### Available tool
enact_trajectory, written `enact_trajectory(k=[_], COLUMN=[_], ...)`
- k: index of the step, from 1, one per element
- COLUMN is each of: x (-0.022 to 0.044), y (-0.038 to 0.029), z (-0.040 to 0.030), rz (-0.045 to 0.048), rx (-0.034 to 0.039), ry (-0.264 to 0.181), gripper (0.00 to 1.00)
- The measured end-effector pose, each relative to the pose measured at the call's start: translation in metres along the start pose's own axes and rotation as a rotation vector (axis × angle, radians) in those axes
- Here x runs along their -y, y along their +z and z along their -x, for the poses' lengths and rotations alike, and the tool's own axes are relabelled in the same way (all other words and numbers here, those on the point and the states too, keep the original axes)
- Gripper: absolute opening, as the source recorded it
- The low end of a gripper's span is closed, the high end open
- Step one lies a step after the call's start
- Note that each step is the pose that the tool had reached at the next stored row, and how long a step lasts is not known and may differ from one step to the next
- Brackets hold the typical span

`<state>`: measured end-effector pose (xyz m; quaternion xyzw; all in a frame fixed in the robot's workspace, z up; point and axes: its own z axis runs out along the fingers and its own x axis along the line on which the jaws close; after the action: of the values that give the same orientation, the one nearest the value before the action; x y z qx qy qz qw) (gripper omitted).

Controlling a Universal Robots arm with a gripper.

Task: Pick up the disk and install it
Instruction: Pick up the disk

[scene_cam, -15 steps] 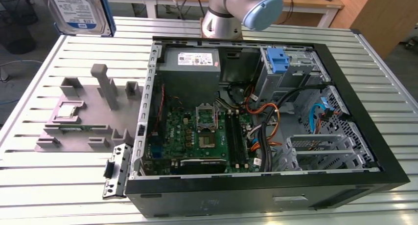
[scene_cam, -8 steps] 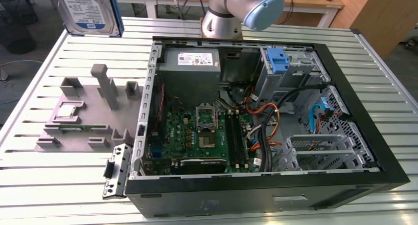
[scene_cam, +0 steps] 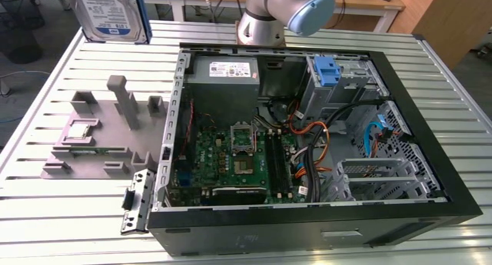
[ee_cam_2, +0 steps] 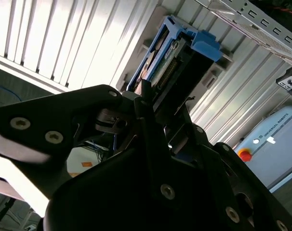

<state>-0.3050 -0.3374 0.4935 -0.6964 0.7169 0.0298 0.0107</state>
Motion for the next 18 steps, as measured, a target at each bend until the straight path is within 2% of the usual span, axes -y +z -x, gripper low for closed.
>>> enact_trajectory(k=[14,18], x=[0.0015,0.0043], y=[-0.0009,-0.0011], z=[-0.0175,-0.019], rz=[0.0,0.0001], rx=[0.0,0.0], ry=[0.0,0.0], gripper=[0.35,0.35])
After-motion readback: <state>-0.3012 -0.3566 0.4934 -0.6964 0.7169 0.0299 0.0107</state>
